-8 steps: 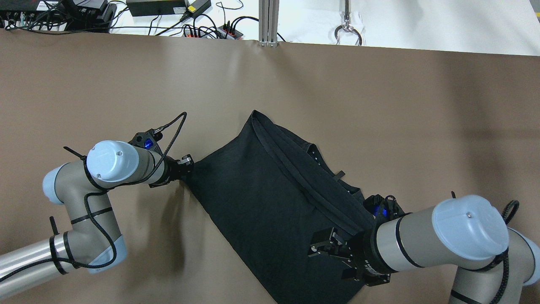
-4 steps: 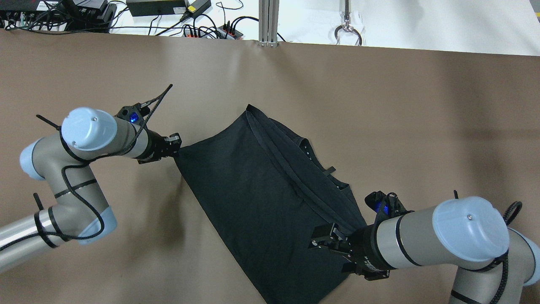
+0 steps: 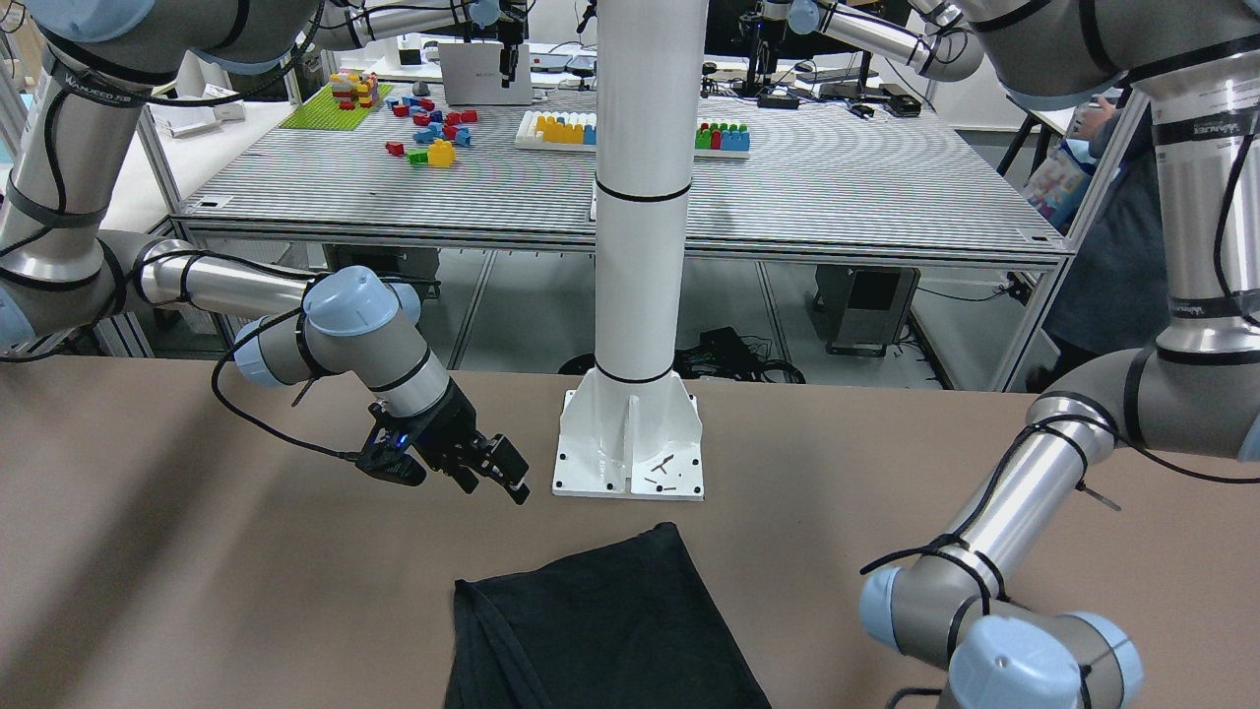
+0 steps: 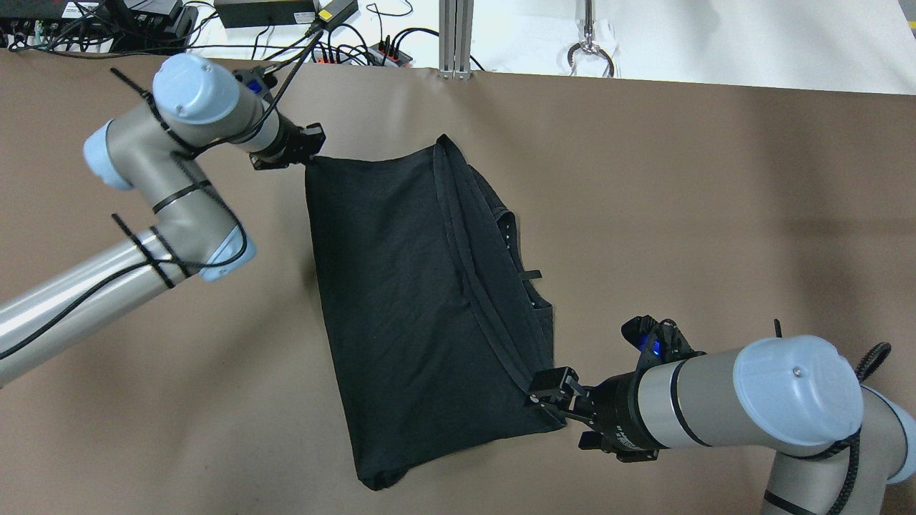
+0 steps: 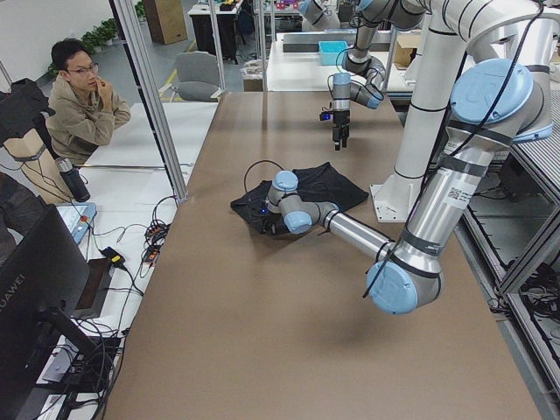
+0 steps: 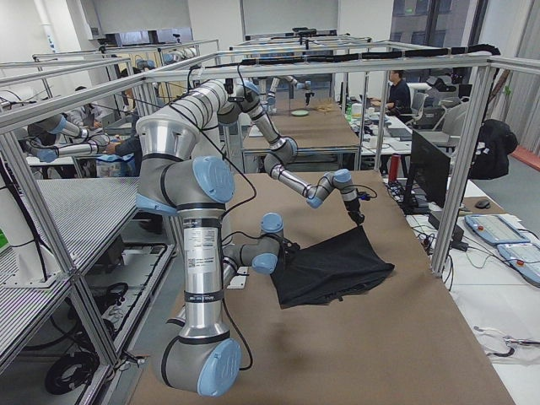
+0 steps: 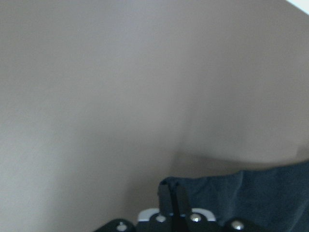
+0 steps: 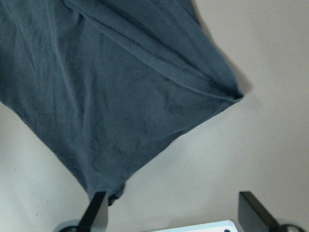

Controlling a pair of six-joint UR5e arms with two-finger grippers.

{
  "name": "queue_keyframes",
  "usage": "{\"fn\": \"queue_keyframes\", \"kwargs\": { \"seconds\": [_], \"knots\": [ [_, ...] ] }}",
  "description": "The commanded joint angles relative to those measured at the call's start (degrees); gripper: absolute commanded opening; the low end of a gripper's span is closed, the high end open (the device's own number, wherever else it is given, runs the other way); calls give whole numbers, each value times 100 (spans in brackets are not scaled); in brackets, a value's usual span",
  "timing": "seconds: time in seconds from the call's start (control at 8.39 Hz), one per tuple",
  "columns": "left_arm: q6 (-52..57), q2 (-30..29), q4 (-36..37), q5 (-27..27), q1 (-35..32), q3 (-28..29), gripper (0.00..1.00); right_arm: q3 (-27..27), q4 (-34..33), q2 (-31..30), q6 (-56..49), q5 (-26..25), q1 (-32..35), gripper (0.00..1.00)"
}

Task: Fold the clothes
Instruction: 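Pull the left gripper's corner away from the robot while the right gripper holds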

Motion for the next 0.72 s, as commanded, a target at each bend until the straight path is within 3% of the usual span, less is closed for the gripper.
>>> {"fn": "queue_keyframes", "kwargs": {
  "seconds": [0.0, 0.24, 0.36, 0.48, 0.6],
  "knots": [
    [389, -1641, -415, 82, -261, 2103, 0, -61, -11, -3, -9, -292, 0, 95],
    [425, -2388, -875, 449, -191, 3212, 0, -175, -2, 6, -9, -591, -9, 95],
    [434, -2426, -884, 495, -191, 3225, 83, -219, -2, 24, -17, -766, -17, 95],
    [442, -2496, -875, 521, -191, 3225, 100, -246, -11, 68, -130, -933, -26, 95],
    [451, -2488, -875, 521, -217, 3077, 100, -386, -11, 225, -514, -978, -35, 95]
  ]
}}
